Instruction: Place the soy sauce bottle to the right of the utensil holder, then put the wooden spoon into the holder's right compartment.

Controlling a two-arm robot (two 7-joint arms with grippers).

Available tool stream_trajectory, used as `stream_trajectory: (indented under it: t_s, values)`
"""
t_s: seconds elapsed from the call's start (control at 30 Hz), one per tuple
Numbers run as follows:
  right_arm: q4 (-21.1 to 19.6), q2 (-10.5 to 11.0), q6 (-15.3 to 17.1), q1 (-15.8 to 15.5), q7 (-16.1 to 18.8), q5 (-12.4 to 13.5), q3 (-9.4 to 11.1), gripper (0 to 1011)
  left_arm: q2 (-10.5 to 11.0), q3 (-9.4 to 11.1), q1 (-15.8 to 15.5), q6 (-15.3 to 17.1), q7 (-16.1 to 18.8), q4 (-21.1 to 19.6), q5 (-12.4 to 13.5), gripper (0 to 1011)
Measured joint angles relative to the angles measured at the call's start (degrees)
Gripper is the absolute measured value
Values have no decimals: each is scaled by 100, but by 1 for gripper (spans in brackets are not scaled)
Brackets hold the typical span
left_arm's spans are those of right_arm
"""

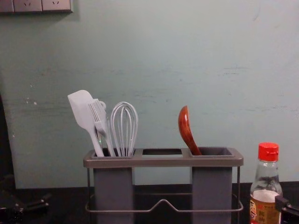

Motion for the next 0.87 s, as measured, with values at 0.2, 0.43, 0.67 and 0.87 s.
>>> stream_trajectory:
  t_s: [0.2, 0.43, 0.67, 0.87]
  values:
    - [-3, 0, -3, -3, -1, 0, -2, 1002, 0, 0, 0, 0, 0, 0, 0, 1005]
    - [-7, 0, -7, -5, -5, 0, -4, 1002, 0, 0, 0, 0, 0, 0, 0, 1005]
    - [-9, 0, -10, -7, -13, 0, -4, 1002, 0, 0, 0, 0, 0, 0, 0, 1005]
    - [-9, 0, -10, -7, -20, 0, -4, 1002, 0, 0, 0, 0, 0, 0, 0, 1005]
